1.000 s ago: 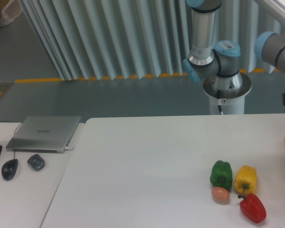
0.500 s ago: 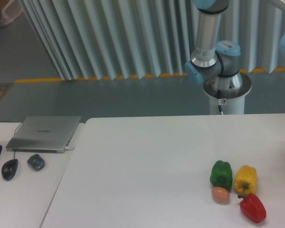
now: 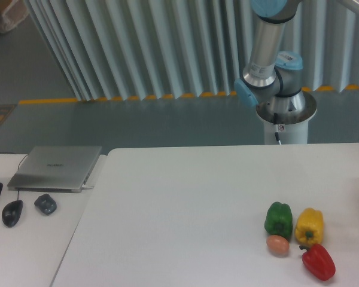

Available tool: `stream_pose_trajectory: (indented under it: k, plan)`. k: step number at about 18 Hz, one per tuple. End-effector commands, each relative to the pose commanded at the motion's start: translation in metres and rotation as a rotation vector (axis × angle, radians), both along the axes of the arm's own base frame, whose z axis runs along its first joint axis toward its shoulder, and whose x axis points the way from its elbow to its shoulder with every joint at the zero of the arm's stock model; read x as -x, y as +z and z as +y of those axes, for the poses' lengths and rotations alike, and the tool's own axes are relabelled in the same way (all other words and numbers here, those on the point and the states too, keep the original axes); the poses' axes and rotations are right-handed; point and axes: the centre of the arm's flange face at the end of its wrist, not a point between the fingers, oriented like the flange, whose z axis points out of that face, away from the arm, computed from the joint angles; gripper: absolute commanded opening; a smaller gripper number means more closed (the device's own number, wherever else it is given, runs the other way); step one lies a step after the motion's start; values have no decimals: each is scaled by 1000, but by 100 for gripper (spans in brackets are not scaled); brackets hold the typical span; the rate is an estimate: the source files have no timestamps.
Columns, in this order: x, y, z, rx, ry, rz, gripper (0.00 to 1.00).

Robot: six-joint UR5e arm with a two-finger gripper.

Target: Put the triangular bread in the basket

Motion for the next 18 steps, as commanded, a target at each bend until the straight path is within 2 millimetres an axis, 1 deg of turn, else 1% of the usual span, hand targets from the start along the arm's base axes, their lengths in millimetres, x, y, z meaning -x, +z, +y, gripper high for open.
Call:
stream_pose_trajectory:
  k: [3,5,9,12,14,16,18]
  plan:
    - [-4,-3,6,-3,13,-5,100]
    - [-11,-3,15,-14,36,-9,100]
    - [-24,-2,30,-11,14,-14,100]
    - [-33,-3,38,-7,3,-27,100]
    - [-37,-8,39,3,-1,-54,100]
    - [-50,-13,51,-1,-28,-90,100]
    - [-61,-17,57,17,-43,-134,100]
